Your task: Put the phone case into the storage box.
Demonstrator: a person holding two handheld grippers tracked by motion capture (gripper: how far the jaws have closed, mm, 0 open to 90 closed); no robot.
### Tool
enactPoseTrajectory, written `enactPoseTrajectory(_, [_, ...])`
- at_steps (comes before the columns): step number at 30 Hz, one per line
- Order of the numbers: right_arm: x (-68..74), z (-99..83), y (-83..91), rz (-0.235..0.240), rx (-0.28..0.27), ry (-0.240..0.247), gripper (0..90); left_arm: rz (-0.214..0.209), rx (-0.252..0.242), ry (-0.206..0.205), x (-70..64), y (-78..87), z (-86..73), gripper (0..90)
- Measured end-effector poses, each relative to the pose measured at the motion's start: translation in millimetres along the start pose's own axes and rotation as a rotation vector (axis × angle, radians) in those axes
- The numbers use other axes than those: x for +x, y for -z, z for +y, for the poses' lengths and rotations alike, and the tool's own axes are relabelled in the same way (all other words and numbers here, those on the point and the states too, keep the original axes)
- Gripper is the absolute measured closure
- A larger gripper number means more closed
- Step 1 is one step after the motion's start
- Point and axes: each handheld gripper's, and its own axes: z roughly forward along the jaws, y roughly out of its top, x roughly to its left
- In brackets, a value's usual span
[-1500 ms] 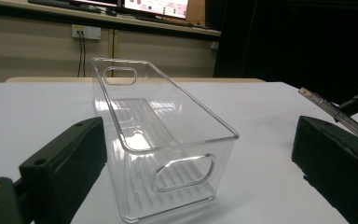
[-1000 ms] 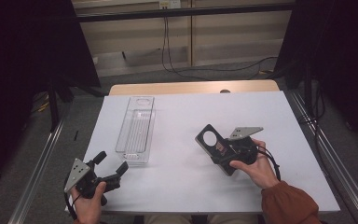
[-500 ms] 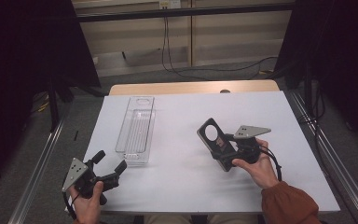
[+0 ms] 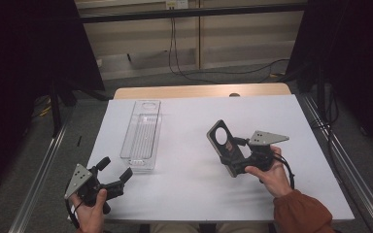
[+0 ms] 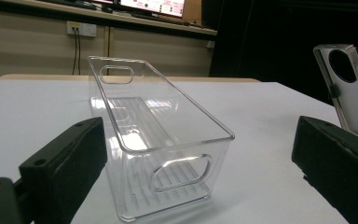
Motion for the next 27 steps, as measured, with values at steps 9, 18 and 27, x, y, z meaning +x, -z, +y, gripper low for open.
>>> enactPoseTrajectory(9, [3.8,1.1,0.4,0.086,-0.035,0.0,12.2,-0.043,0.022,-0.019,-3.9,-2.5,2.8,3.4])
enactPoseTrajectory(18, [9.0,2.2,-0.3,0.159,-0.021,0.022,12.1,-0.084,0.026,-0.009,-6.8,-7.0,3.8,3.4])
enactPoseTrajectory(27, [14.3,2.1,-2.6,0.193,-0.007,0.043,12.1,-0.157,0.054,-0.042,-13.0,-13.5,4.5,2.9])
